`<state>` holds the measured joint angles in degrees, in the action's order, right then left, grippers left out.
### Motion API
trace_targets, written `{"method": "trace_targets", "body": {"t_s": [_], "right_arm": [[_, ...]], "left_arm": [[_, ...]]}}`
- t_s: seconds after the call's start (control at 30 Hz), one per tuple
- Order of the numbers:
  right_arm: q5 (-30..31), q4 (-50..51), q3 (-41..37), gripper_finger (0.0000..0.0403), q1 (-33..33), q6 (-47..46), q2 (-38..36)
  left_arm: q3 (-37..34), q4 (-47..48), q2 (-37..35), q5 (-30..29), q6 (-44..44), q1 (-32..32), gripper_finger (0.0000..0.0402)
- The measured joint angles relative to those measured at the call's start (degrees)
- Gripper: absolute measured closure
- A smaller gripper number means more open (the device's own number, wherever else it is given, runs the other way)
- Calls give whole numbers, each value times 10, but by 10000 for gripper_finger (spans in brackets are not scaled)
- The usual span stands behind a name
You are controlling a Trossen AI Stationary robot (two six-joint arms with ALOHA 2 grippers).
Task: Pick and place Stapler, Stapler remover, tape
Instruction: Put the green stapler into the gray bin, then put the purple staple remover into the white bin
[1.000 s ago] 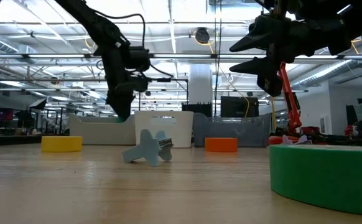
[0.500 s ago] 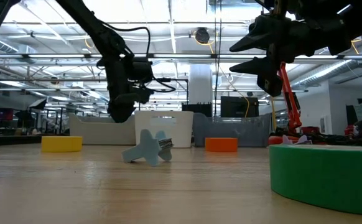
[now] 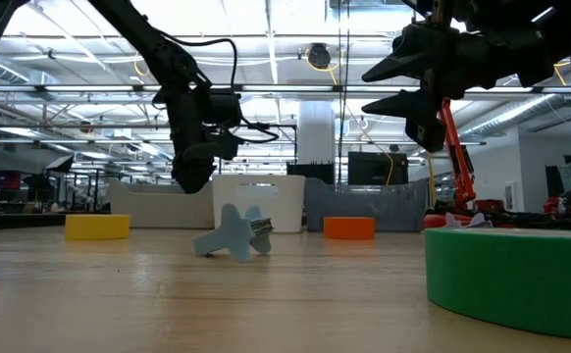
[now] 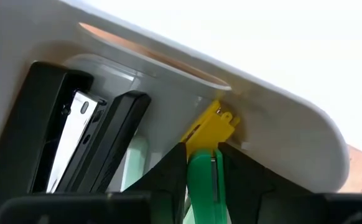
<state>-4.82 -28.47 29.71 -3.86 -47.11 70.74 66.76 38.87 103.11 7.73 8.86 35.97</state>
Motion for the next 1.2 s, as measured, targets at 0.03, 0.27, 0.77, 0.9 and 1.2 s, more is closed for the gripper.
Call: {"method": "trace_targets", "body": {"t_s": [0.03, 0.27, 0.77, 0.9, 1.2], "right_arm": [[0, 0, 0, 245, 0, 0, 0], [0, 0, 0, 243, 0, 0, 0], [0, 0, 0, 243, 0, 4, 0], [-14, 0, 0, 245, 0, 20, 0], [-30, 0, 0, 246, -4, 57, 0]], "left_arm": [[0, 0, 0, 0, 0, 0, 312], [0, 1, 0, -2, -4, 0, 240], [-1, 45, -57, -11, -19, 0, 161], [-1, 62, -109, -11, -44, -3, 168], [-1, 78, -239, 6, -169, -45, 174]]}}
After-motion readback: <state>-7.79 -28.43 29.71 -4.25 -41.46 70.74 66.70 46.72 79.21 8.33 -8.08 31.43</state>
